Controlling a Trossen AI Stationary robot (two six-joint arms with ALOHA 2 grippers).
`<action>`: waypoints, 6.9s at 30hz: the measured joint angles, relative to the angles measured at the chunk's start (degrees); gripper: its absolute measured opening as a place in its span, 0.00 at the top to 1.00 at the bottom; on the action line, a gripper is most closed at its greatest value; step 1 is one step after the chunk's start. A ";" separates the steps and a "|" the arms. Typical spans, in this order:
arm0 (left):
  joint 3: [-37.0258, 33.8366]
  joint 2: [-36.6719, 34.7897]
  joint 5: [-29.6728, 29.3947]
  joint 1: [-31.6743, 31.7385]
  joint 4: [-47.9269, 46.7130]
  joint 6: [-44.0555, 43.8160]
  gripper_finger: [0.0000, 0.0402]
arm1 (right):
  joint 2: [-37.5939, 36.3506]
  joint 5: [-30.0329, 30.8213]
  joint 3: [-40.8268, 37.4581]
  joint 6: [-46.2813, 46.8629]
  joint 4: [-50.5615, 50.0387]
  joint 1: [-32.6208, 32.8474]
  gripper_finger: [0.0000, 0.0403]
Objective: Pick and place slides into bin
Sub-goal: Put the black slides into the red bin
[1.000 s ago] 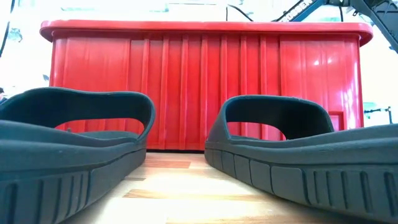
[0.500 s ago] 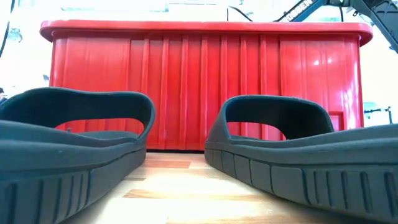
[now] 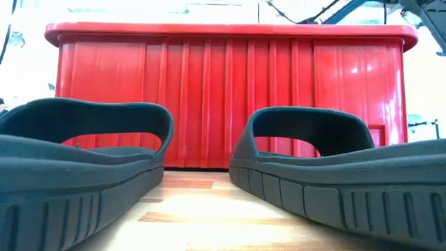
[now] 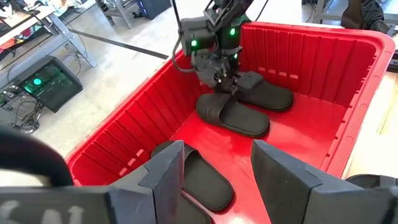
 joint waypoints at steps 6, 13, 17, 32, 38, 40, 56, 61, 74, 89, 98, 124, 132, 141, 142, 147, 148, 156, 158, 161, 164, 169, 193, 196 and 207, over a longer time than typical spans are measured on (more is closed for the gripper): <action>0.00 0.00 0.00 0.00 -0.01 0.19 0.56 | -5.23 -0.02 0.00 1.34 0.09 0.02 0.40; 0.00 0.00 0.00 0.00 -0.01 0.56 0.56 | -13.75 -0.22 0.00 3.87 -0.11 2.50 0.40; 0.00 0.00 0.00 0.00 -0.01 0.92 0.56 | -18.90 -0.20 0.00 5.88 -0.44 5.17 0.40; 0.00 0.00 0.00 0.00 -0.01 4.56 0.56 | -36.98 0.00 0.00 21.93 -1.16 17.97 0.40; 0.00 0.00 0.00 0.00 -0.01 6.05 0.56 | -41.73 0.01 0.00 28.44 -1.18 25.58 0.40; 0.00 -0.02 0.00 0.00 -0.01 6.41 0.56 | -42.82 0.02 -0.01 30.42 -1.18 28.42 0.40; 0.00 0.00 -0.06 0.02 -0.01 9.11 0.56 | -43.92 14.30 -0.03 46.23 -0.93 48.76 0.40; 0.01 0.80 0.61 0.02 0.03 9.29 0.56 | -41.29 14.47 -0.06 50.86 -0.34 52.18 0.40; -0.02 9.61 11.87 0.00 0.15 19.86 0.56 | -32.97 18.73 -0.04 60.22 0.93 61.45 0.40; -0.02 22.61 21.50 0.07 3.84 6.48 0.56 | -32.26 26.25 -0.02 60.94 -12.95 73.73 0.40; -0.02 28.67 35.27 -2.60 4.61 -4.21 0.56 | -32.22 35.59 -0.02 60.89 -17.01 82.06 0.40; 0.07 33.08 29.05 -13.49 12.09 -14.69 0.56 | -30.58 39.72 -0.04 68.52 -17.48 87.74 0.40; -0.19 35.60 24.75 -16.42 12.94 -14.45 0.56 | -30.60 42.98 -0.04 69.95 -17.09 89.29 0.40; -0.26 42.10 27.36 -18.20 12.30 -15.47 0.56 | -30.60 45.53 -0.04 71.51 -17.27 90.12 0.40; -0.26 42.72 27.72 -18.21 11.74 -16.15 0.56 | -30.60 45.51 -0.04 71.78 -17.27 90.12 0.40; -0.16 44.99 28.32 -18.07 10.02 -17.75 0.57 | -30.60 45.51 -0.04 72.70 -17.29 90.49 0.40; 0.05 45.18 28.34 -18.08 9.67 -17.98 0.58 | -30.60 45.51 -0.04 72.91 -17.29 90.51 0.40; 0.20 45.07 26.86 -18.00 8.49 -18.80 0.68 | -30.60 45.70 -0.04 74.15 -17.44 91.30 0.40; 0.20 45.07 26.61 -17.94 8.53 -18.68 0.70 | -30.60 45.91 -0.04 74.40 -17.44 91.27 0.40; 0.20 45.07 25.38 -17.99 8.41 -17.81 0.71 | -30.60 46.94 -0.04 74.40 -17.44 91.27 0.40; 0.20 45.07 25.35 -17.90 8.47 -15.94 0.70 | -30.60 46.99 -0.04 74.32 -17.45 91.27 0.40; 0.17 45.07 23.33 -17.45 8.43 -15.25 0.67 | -30.60 46.99 -0.04 74.10 -17.46 91.27 0.40; 0.19 47.45 26.61 -14.84 8.79 -12.25 0.51 | -30.60 46.89 -0.07 74.34 -17.66 91.86 0.40; 0.17 47.47 26.31 -14.73 6.91 -12.86 0.51 | -30.60 46.85 -0.07 74.34 -17.66 91.86 0.40; 0.13 47.47 23.17 -14.03 5.52 -13.45 0.51 | -30.60 46.84 -0.07 74.35 -17.66 91.86 0.40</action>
